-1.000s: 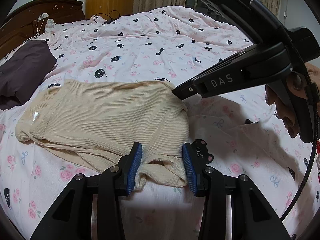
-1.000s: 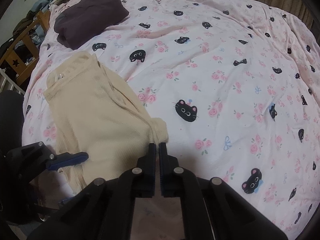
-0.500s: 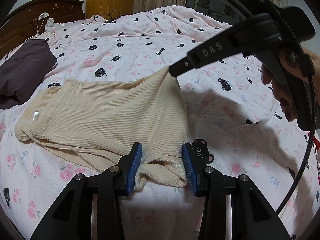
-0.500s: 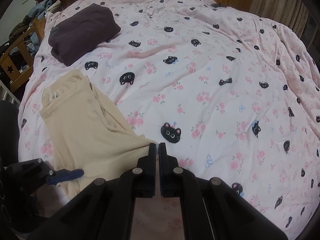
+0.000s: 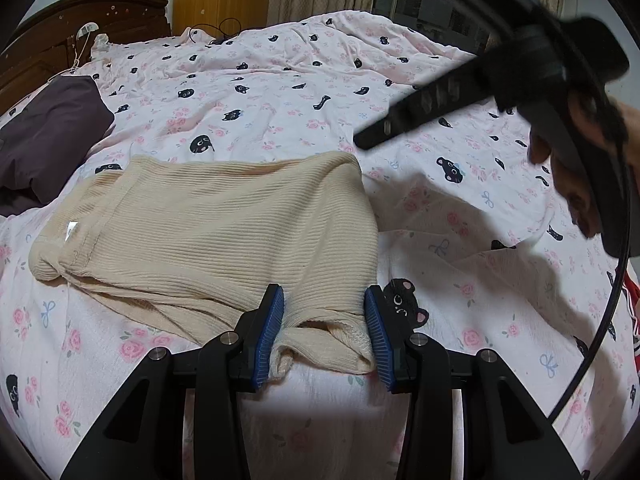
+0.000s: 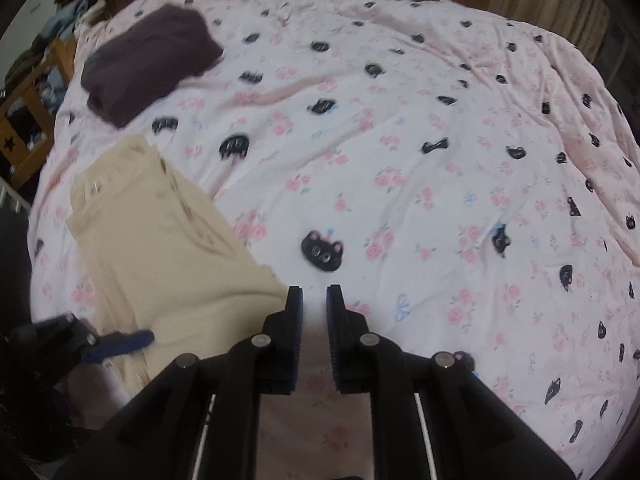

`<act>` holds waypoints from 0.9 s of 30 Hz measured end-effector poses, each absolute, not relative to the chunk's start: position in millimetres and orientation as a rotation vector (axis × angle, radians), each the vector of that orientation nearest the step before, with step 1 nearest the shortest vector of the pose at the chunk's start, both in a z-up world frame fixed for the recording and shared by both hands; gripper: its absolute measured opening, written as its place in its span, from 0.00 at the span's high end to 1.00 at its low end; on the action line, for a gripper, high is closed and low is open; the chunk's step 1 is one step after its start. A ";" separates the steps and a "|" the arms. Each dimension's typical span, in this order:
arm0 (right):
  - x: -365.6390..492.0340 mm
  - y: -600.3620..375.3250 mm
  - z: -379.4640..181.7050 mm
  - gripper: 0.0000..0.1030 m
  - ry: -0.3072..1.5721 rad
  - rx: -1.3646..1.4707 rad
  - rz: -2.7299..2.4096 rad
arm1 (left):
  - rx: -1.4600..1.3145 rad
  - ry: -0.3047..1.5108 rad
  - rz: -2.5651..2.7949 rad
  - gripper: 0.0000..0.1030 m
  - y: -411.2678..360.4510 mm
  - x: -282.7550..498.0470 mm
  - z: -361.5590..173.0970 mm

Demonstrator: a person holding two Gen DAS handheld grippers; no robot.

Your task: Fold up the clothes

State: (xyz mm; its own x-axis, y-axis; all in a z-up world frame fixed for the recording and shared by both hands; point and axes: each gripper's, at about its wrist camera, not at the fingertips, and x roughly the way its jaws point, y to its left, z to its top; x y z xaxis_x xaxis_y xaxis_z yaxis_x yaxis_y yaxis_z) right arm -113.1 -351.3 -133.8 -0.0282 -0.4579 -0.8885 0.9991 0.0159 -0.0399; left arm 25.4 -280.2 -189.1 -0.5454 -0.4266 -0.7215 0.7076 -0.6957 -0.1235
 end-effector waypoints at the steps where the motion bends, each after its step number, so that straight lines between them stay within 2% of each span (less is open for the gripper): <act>1: -111.8 -352.8 -128.5 0.87 0.867 0.818 -1.397 | 0.894 0.538 -2.234 0.64 -280.4 25.6 -189.1; 5: -87.6 -362.2 -120.1 0.87 0.842 0.821 -1.280 | 0.892 0.542 -2.234 0.64 -280.8 26.4 -188.9; 11: -48.4 -382.8 -144.4 0.87 0.904 0.860 -1.110 | 0.886 0.549 -2.233 0.64 -281.1 27.9 -188.4; 19: -62.9 -410.7 -170.6 0.87 0.893 0.938 -1.152 | 0.881 0.560 -2.233 0.64 -283.6 28.7 -188.3; 24: -76.0 -414.5 -164.4 0.87 0.829 0.963 -1.200 | 0.879 0.560 -2.234 0.64 -283.0 28.8 -187.2; 25: -78.9 -412.5 -159.7 0.85 0.808 0.964 -1.213 | 0.877 0.559 -2.235 0.64 -282.4 29.2 -186.6; 27: -90.7 -404.5 -149.5 0.71 0.737 0.991 -1.250 | 0.869 0.558 -2.239 0.64 -281.6 30.6 -184.3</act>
State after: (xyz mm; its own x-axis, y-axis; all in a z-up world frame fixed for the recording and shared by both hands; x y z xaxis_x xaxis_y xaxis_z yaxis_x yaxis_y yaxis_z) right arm -90.7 -404.5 -149.5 0.1919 -0.4187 -0.8876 0.9793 0.0232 0.2009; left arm 30.6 -281.6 -184.3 -0.5593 -0.4262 -0.7110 0.7100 -0.6890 -0.1455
